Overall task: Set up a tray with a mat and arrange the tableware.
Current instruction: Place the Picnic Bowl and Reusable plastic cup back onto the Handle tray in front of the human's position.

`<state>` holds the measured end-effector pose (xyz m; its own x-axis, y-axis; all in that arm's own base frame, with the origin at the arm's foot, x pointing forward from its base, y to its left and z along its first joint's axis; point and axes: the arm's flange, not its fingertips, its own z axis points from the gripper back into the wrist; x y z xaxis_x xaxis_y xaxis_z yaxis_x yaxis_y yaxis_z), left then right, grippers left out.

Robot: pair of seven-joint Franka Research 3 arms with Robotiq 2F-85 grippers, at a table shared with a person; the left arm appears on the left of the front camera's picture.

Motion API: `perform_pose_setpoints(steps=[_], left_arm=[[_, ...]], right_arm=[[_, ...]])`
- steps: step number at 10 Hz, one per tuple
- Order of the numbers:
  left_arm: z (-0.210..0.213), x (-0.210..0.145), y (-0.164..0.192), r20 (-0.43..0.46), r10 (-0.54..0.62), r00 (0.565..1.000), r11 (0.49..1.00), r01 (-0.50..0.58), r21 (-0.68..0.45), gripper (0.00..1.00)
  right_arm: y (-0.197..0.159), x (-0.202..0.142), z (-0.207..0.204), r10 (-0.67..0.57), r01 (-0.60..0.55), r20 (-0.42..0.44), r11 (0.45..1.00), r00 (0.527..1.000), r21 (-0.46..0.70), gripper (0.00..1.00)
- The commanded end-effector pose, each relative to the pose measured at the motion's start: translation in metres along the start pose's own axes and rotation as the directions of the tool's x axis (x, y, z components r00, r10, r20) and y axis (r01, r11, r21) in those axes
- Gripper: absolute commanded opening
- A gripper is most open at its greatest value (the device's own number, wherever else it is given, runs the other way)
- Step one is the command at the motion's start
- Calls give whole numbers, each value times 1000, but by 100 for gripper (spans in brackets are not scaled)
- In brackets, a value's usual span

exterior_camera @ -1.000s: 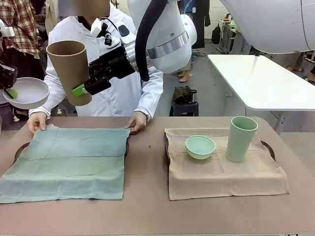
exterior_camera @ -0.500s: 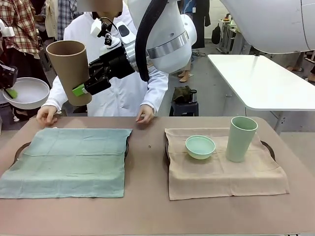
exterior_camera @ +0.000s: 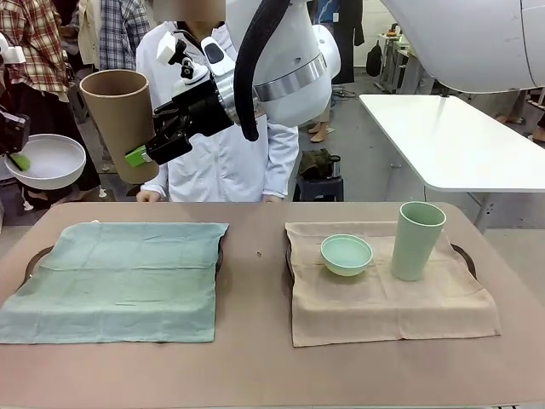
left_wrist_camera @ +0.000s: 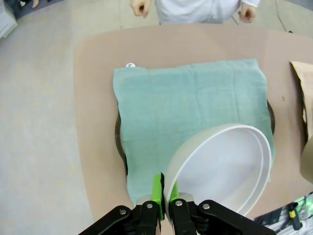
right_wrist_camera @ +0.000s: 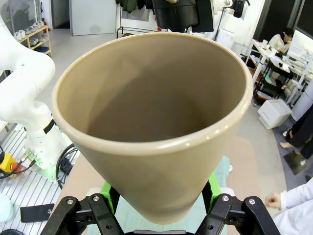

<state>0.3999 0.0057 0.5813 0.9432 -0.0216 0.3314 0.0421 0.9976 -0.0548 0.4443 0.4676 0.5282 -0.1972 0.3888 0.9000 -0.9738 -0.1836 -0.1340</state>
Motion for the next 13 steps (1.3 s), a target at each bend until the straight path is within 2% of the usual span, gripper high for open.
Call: perform_pose_setpoints(steps=[1, 2, 3, 5, 9, 13], left_arm=[[0, 1, 0, 3, -5, 1000, 1000, 5, 1, 0], [0, 0, 0, 0, 0, 1000, 1000, 0, 0, 5], [-26, 1, 5, -15, 19, 1000, 1000, -20, -24, 5], [-66, -5, 14, -56, 50, 997, 996, -54, -76, 5], [-142, -12, 22, -137, 31, 990, 994, -46, -101, 5], [-185, -26, 17, -193, 11, 981, 989, -39, -140, 5]], right_arm=[[0, 0, 0, 0, 0, 0, 1000, 1000, 0, 81], [-9, -31, -5, -10, 9, 36, 999, 999, 32, 81], [-15, -59, -12, -31, 28, 45, 998, 998, 64, 81], [-16, -97, -32, -41, 36, 43, 993, 998, 112, 81], [-21, -173, -68, -88, 76, 72, 985, 993, 157, 81], [-17, -199, -82, -91, 76, 85, 983, 992, 167, 81]])
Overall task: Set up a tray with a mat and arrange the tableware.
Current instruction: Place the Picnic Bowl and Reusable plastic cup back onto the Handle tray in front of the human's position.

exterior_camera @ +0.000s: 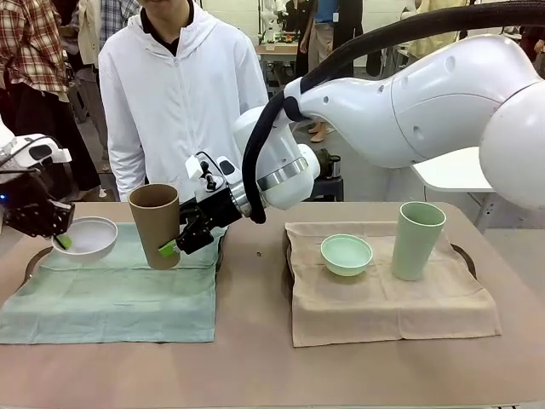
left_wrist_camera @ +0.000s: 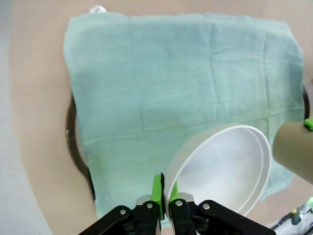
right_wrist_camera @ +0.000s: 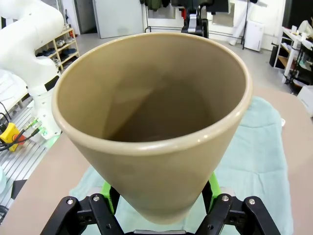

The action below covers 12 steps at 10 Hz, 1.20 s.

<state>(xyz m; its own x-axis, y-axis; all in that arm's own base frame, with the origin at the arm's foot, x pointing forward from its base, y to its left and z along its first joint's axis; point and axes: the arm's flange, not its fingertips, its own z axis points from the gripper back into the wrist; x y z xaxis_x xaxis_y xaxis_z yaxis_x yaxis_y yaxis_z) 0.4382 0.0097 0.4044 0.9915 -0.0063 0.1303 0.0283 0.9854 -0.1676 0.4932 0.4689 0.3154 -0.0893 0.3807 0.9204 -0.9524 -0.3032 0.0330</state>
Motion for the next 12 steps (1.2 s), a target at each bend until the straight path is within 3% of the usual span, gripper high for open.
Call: perform_pose_setpoints(steps=[1, 4, 7, 10, 12], left_arm=[[-15, -2, 4, -10, -11, 1000, 999, 10, -41, 5], [-12, -2, 4, -17, -9, 1000, 999, 9, -38, 5], [-22, -2, 3, -47, 19, 999, 1000, -20, -17, 5], [-45, 10, 4, 5, 23, 1000, 990, -22, -140, 5], [-58, 15, 7, -12, 34, 999, 991, -36, -131, 5]], right_arm=[[2, 0, 0, 23, -23, 59, 1000, 998, -12, 81], [0, -1, -1, 4, -4, 7, 1000, 1000, 0, 81], [0, -1, -1, 5, -4, 7, 1000, 1000, -2, 81], [-10, -21, -13, 39, -40, 13, 998, 999, 41, 81], [-17, -32, -16, 42, -43, 15, 998, 999, 37, 81]])
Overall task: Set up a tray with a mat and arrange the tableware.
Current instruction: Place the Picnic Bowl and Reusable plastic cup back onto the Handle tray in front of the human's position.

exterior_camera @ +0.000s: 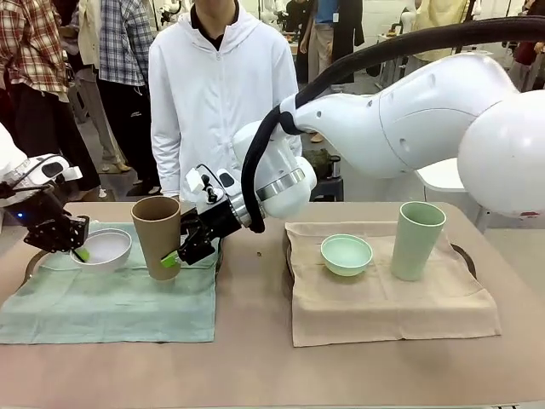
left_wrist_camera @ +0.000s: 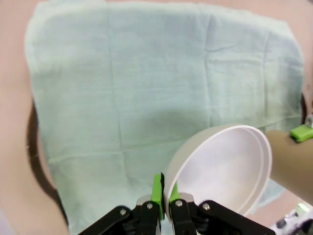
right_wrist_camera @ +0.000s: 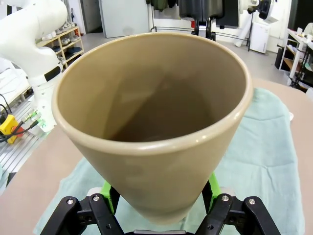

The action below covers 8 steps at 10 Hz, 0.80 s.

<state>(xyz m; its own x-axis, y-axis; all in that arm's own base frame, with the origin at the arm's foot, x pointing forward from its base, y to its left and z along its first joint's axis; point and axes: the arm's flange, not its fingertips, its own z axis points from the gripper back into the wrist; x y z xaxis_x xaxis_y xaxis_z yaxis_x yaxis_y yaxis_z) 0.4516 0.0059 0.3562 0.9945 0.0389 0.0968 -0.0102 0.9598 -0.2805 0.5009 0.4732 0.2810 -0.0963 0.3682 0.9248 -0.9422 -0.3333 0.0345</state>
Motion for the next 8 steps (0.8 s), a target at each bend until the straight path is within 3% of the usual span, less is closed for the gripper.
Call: perform_pose_setpoints(steps=[1, 5, 6, 7, 8], left_arm=[[-13, 10, 5, -1, -9, 1000, 1000, 9, -10, 5], [-23, 12, 6, -9, 5, 1000, 1000, -5, 24, 5], [-23, 11, 6, -3, -6, 1000, 999, 6, 36, 65], [-19, 10, 5, 0, -4, 1000, 999, 4, 46, 65], [-16, 8, 5, 3, -3, 1000, 999, 3, 51, 100]], right_arm=[[-10, -6, -3, 25, -25, 9, 1000, 1000, 4, 81], [-17, -19, -7, 18, -18, -6, 1000, 1000, -4, 81], [-17, -21, -6, 5, -5, -12, 1000, 1000, -2, 100], [-15, -18, -5, -8, 7, -38, 1000, 999, -18, 100], [-12, -14, -3, -24, 22, -75, 999, 997, -31, 100]])
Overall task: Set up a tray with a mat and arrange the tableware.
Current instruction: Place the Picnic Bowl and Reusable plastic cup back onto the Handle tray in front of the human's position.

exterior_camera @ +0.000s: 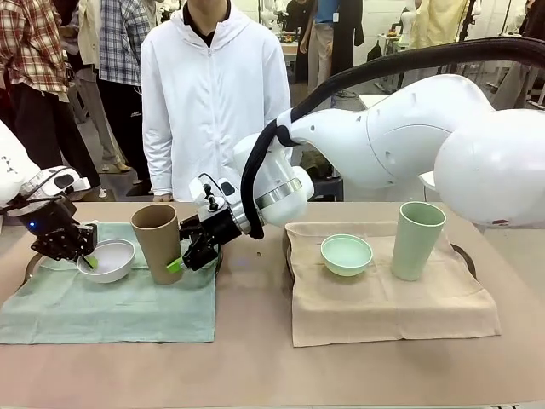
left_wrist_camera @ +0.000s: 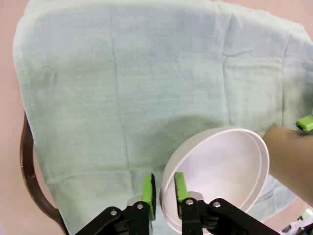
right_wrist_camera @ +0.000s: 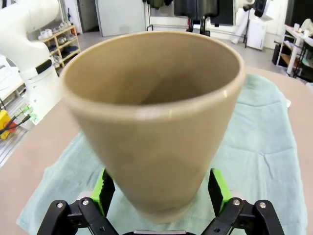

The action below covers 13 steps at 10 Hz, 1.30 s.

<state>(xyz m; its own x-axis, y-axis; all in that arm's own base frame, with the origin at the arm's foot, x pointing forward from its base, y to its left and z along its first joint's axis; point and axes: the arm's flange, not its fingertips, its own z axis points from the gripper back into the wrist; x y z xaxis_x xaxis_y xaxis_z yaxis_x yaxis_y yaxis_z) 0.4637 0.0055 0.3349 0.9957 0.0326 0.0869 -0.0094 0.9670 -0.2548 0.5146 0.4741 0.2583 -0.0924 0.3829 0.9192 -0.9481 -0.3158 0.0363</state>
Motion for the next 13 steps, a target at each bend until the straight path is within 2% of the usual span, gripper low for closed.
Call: perform_pose_setpoints(steps=[1, 2, 3, 4, 6, 7, 8, 9, 11, 12, 13], left_arm=[[11, -4, -1, 11, -20, 1000, 999, 20, 27, 67], [19, -8, -2, 17, -40, 999, 998, 39, 42, 100], [28, -12, -3, 20, -61, 998, 997, 59, 55, 87], [38, -17, -5, 32, -91, 995, 994, 89, 65, 100], [56, -28, -10, 32, -126, 992, 987, 122, 101, 100], [68, -35, -15, 38, -157, 987, 979, 151, 135, 100], [81, -42, -24, 49, -199, 979, 968, 189, 164, 100], [95, -52, -39, 62, -245, 968, 953, 229, 199, 100], [119, -57, -64, 59, -309, 949, 916, 281, 286, 100], [127, -60, -76, 43, -323, 945, 905, 296, 305, 100], [136, -60, -92, 30, -317, 948, 902, 292, 320, 100]], right_arm=[[7, 15, 9, -32, 27, -123, 999, 992, -35, 100], [14, 24, 14, -24, 18, -179, 999, 983, -38, 100], [22, 33, 23, -34, 20, -242, 998, 970, -58, 100], [30, 42, 35, -55, 35, -302, 997, 952, -70, 100], [45, 60, 64, -178, 135, -419, 982, 890, -131, 100], [53, 74, 81, -261, 190, -445, 961, 857, -199, 100], [63, 93, 100, -354, 265, -427, 930, 832, -255, 100], [76, 118, 122, -470, 355, -393, 874, 790, -333, 100], [98, 166, 154, -634, 436, -321, 742, 703, -510, 100], [110, 185, 163, -723, 491, -291, 656, 627, -573, 100], [123, 200, 168, -819, 562, -256, 547, 514, -621, 100]])
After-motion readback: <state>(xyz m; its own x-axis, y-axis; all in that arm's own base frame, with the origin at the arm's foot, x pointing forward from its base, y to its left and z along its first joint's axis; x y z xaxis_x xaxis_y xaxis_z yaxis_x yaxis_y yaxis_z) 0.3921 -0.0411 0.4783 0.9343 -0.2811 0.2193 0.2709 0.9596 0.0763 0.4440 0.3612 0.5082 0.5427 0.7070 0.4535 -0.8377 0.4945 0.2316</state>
